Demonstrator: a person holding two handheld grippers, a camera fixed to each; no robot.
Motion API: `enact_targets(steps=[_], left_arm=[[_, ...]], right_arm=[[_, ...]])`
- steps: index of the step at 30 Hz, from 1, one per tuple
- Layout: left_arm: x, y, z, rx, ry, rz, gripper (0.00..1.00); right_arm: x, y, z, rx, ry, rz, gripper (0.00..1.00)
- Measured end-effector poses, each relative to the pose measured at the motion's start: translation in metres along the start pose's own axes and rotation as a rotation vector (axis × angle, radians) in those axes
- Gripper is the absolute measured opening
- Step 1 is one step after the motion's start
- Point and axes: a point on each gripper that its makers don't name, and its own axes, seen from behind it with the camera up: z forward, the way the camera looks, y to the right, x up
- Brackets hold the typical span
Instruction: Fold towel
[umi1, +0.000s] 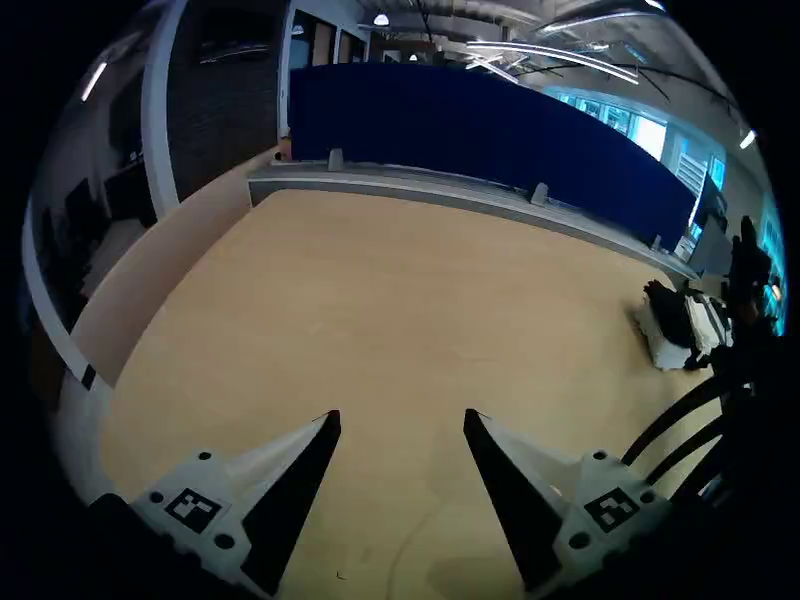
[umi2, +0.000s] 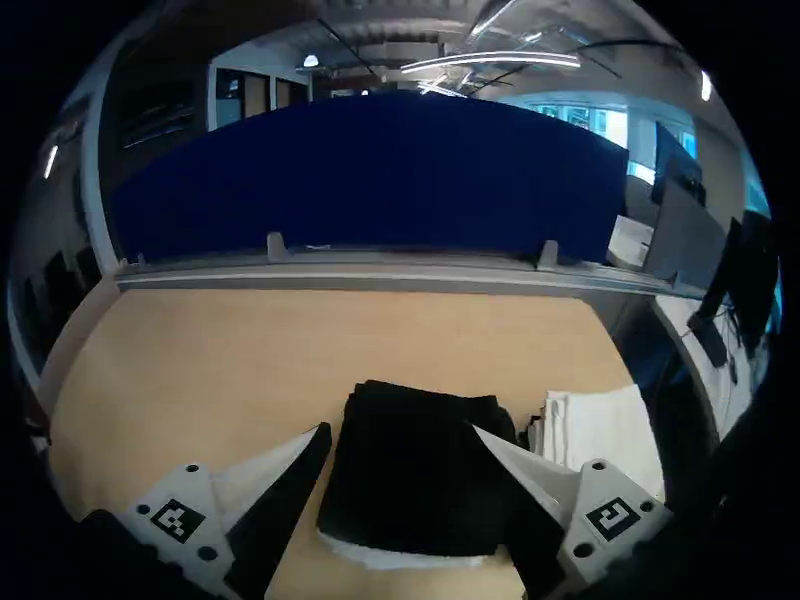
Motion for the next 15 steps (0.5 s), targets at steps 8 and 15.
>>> enact_targets(steps=[8, 15], left_arm=[[0.009, 0.006, -0.002, -0.023, 0.019, 0.013, 0.91], [0.017, 0.013, -0.002, -0.047, 0.037, 0.024, 0.91]], right_arm=[[-0.001, -0.019, -0.046, 0.002, 0.070, 0.041, 1.00], [-0.006, -0.031, -0.082, -0.011, 0.150, 0.067, 1.00]])
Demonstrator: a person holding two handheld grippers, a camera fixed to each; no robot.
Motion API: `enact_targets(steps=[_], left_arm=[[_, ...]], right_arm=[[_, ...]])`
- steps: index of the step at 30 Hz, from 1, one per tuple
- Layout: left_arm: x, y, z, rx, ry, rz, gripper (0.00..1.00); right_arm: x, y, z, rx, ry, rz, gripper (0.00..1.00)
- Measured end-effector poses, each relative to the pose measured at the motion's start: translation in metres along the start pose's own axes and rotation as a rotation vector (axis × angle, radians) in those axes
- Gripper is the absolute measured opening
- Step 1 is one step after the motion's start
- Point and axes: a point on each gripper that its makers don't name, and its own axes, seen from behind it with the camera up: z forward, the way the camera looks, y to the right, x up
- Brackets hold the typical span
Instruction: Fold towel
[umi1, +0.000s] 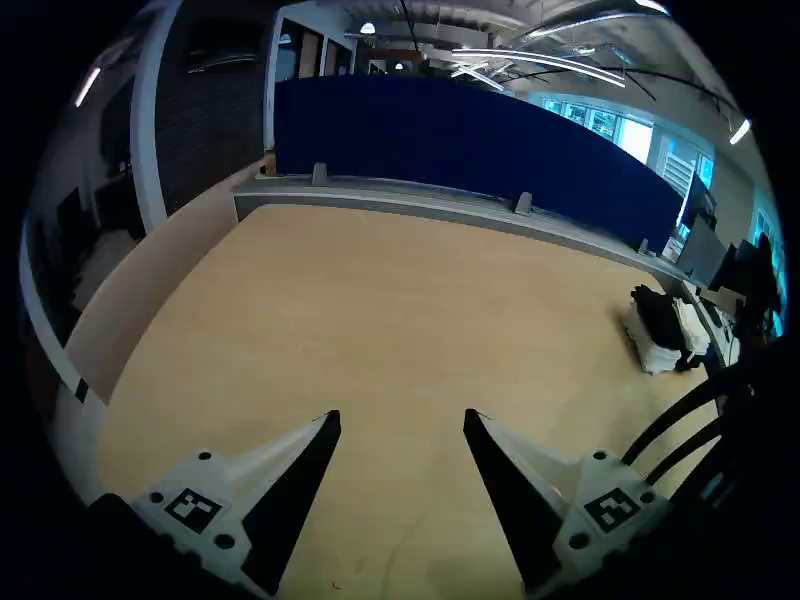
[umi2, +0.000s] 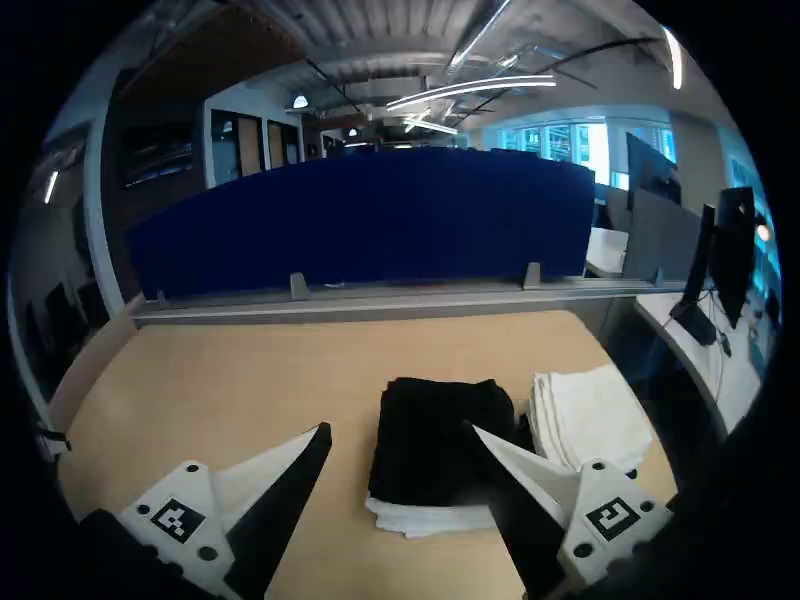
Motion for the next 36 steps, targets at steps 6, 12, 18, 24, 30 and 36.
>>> enact_targets(steps=[6, 12, 18, 24, 30, 36], left_arm=[[0.004, 0.007, 0.000, -0.019, 0.015, 0.015, 0.91], [0.011, 0.011, -0.002, -0.033, 0.041, 0.019, 0.91], [0.027, 0.012, -0.005, -0.045, 0.101, 0.003, 0.91], [0.051, 0.013, -0.010, -0.047, 0.197, 0.006, 0.91], [0.087, 0.022, -0.024, -0.070, 0.347, 0.029, 0.91], [0.122, 0.022, -0.040, -0.055, 0.498, 0.067, 0.91]], right_arm=[[0.002, -0.006, -0.023, -0.010, 0.071, 0.031, 1.00], [0.011, -0.013, -0.043, -0.016, 0.146, 0.044, 1.00], [0.028, -0.023, -0.067, -0.022, 0.266, 0.039, 1.00], [0.038, -0.036, -0.095, -0.026, 0.371, 0.020, 1.00], [0.029, -0.050, -0.104, -0.024, 0.393, 0.046, 1.00], [0.021, -0.059, -0.108, -0.011, 0.387, 0.061, 1.00]])
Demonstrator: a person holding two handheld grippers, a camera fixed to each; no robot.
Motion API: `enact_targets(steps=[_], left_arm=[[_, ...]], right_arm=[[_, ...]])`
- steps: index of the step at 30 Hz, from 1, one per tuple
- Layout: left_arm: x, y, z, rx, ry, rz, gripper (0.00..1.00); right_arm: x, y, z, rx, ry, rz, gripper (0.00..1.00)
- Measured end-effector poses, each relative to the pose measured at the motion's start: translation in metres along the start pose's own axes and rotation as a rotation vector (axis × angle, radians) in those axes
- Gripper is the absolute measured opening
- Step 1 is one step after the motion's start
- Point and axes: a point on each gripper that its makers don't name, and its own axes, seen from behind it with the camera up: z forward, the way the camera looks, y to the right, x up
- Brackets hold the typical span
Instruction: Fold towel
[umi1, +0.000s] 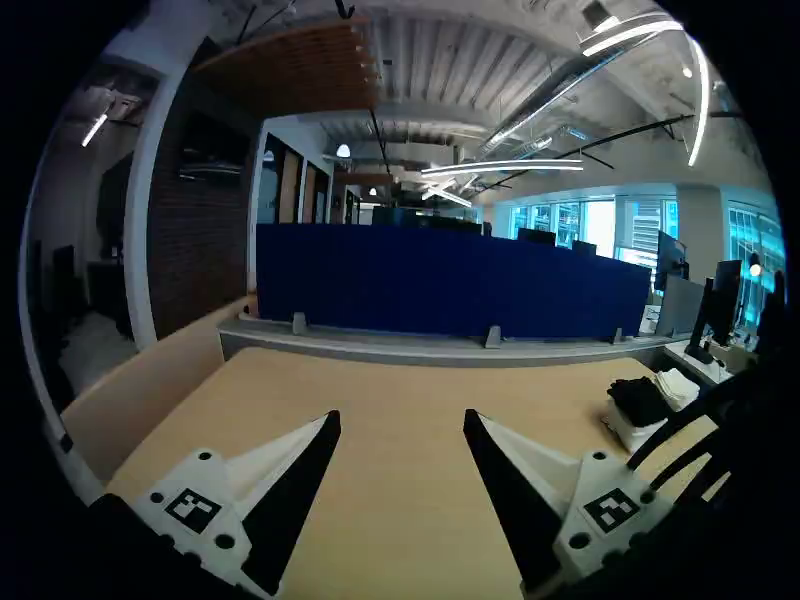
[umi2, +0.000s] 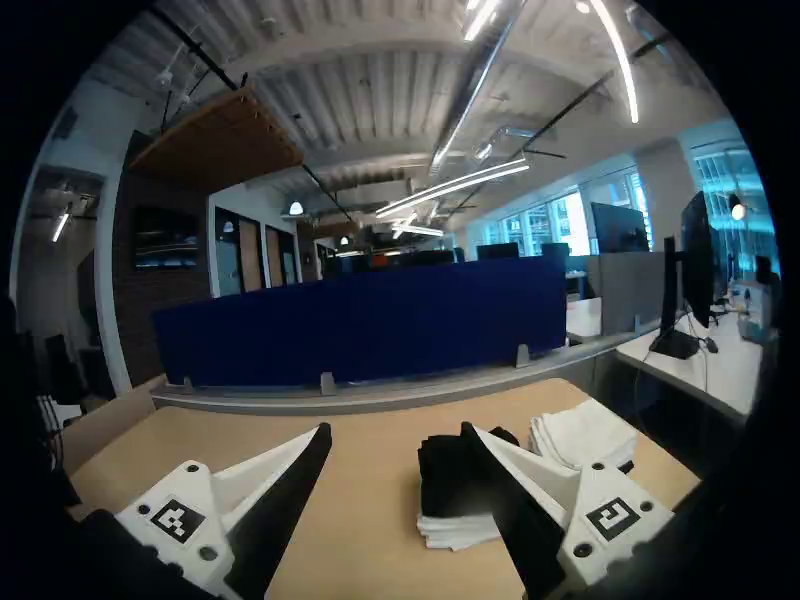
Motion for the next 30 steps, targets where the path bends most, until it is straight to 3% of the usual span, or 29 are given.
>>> enact_targets(steps=[6, 11, 14, 20, 30], left_arm=[[0.019, 0.001, 0.002, -0.001, 0.080, 0.049, 0.91], [0.035, 0.010, -0.001, -0.042, 0.145, 0.042, 0.91], [0.037, 0.005, -0.001, -0.044, 0.164, 0.030, 0.91], [0.027, -0.008, 0.000, -0.008, 0.170, 0.040, 0.91], [-0.002, -0.014, 0.013, -0.001, 0.168, 0.064, 0.91]], right_arm=[[-0.007, -0.007, -0.006, 0.006, -0.013, 0.016, 1.00], [-0.014, -0.016, -0.010, 0.016, -0.038, 0.020, 1.00], [-0.013, -0.020, -0.012, 0.010, -0.040, 0.012, 1.00], [-0.011, -0.023, -0.014, 0.004, -0.040, 0.007, 1.00], [-0.020, -0.020, -0.018, -0.002, -0.065, -0.039, 1.00]])
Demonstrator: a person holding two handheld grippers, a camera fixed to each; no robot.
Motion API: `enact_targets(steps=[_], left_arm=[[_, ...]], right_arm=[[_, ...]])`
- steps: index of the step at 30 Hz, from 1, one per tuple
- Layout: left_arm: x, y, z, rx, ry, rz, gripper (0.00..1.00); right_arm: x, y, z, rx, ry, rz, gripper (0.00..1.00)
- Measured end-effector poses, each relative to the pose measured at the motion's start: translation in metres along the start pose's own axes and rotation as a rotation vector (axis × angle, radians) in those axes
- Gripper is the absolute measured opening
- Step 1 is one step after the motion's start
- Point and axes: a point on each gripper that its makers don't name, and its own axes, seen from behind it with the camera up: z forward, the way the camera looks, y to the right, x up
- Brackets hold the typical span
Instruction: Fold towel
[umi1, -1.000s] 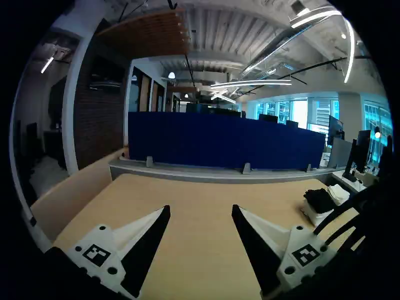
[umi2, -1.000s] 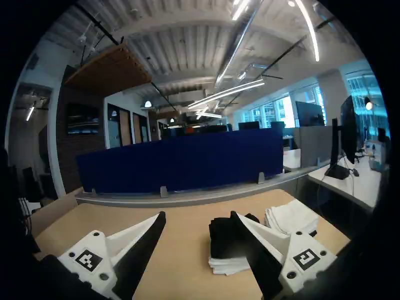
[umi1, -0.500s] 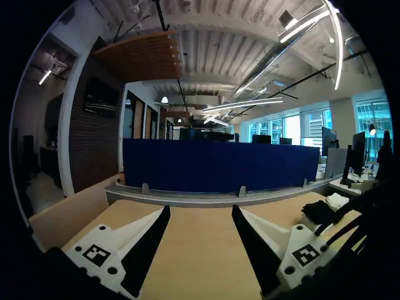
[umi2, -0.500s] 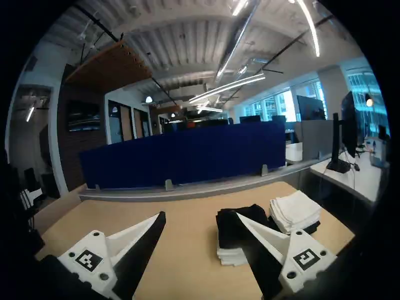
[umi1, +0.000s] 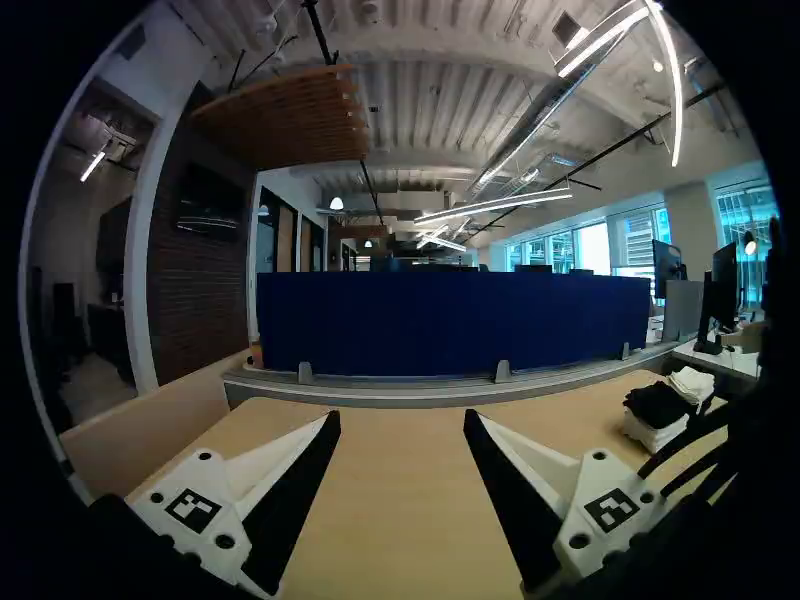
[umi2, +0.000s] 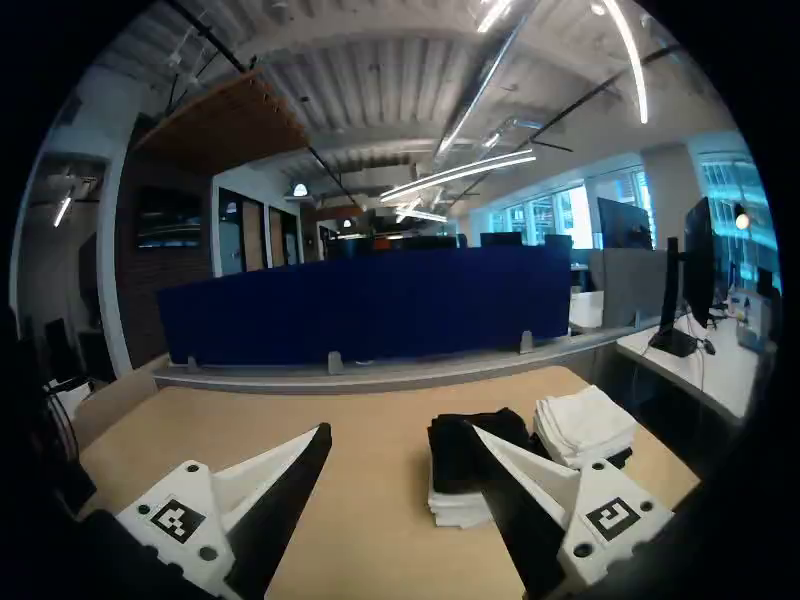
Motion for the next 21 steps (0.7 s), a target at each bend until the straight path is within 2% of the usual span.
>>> enact_targets(steps=[5, 11, 17, 21], left_arm=[[-0.029, 0.002, 0.005, 0.006, -0.020, 0.009, 0.92], [-0.060, 0.006, 0.005, 0.010, -0.004, 0.026, 0.91], [-0.084, 0.000, 0.008, 0.036, 0.009, 0.000, 0.91], [-0.100, 0.000, 0.012, 0.039, 0.018, -0.022, 0.91]], right_arm=[[-0.011, 0.011, 0.002, -0.025, -0.026, -0.007, 1.00], [-0.016, 0.027, 0.009, -0.063, -0.036, -0.028, 1.00], [-0.018, 0.029, 0.017, -0.081, -0.039, -0.047, 1.00], [-0.017, 0.022, 0.024, -0.072, -0.035, -0.061, 1.00]])
